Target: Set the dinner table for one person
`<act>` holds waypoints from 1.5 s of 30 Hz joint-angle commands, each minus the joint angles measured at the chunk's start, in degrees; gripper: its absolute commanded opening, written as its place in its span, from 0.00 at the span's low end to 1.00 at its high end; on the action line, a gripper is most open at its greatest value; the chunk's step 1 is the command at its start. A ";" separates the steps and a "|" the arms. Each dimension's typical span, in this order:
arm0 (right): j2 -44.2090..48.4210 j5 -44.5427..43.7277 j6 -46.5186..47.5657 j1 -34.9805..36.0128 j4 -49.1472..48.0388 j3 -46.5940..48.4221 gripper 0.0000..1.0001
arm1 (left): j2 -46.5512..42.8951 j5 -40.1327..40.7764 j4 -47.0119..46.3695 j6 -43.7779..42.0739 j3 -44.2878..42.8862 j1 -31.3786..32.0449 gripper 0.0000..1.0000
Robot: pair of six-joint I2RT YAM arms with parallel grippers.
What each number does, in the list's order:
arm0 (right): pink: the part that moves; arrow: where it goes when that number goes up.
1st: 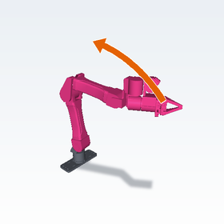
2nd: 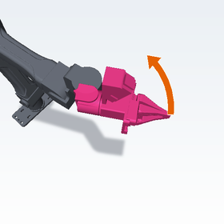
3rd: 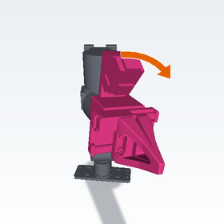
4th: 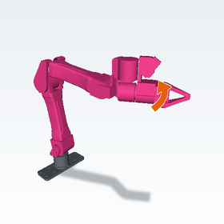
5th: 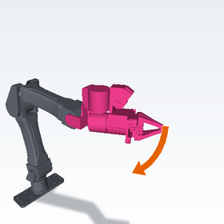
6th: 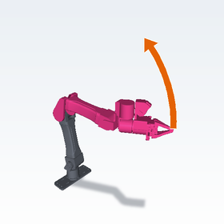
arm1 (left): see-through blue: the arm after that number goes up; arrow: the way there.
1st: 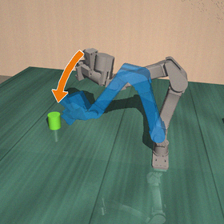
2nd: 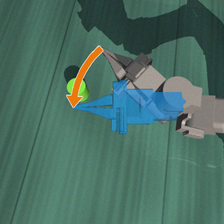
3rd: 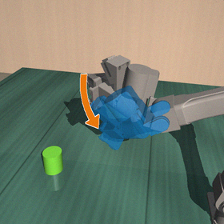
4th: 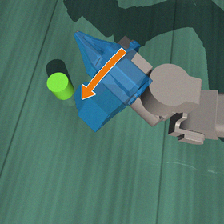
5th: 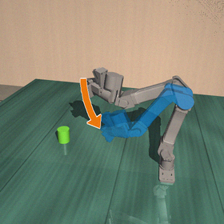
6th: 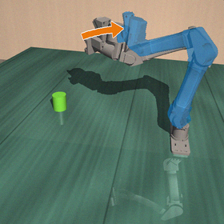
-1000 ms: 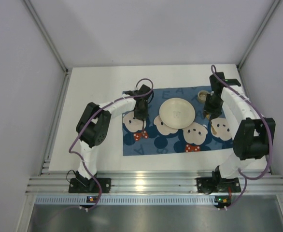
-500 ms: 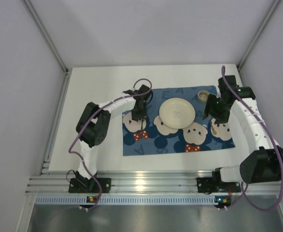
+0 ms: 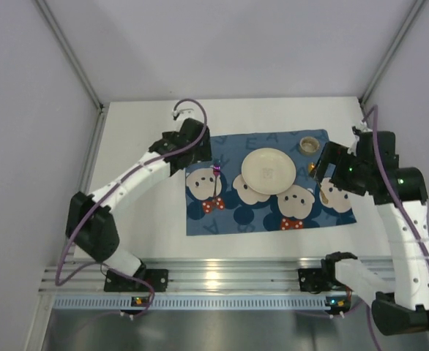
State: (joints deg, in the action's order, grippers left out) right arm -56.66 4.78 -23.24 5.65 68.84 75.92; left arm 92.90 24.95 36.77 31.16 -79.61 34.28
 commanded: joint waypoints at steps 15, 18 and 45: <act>20.18 7.70 0.48 1.91 -6.96 -3.58 1.00 | -29.62 17.42 -59.79 -27.73 54.55 -6.23 0.98; 21.94 7.79 1.01 1.91 -7.49 -3.94 1.00 | -30.94 15.58 -61.12 -24.84 57.99 -10.63 0.98; 22.91 10.69 0.04 1.91 -10.39 -8.24 1.00 | -16.98 -7.44 -81.50 -26.41 62.31 -23.65 0.98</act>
State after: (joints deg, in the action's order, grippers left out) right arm -34.02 14.28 -22.74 7.03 61.78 68.01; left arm 73.78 22.90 -37.69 4.99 -14.72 11.49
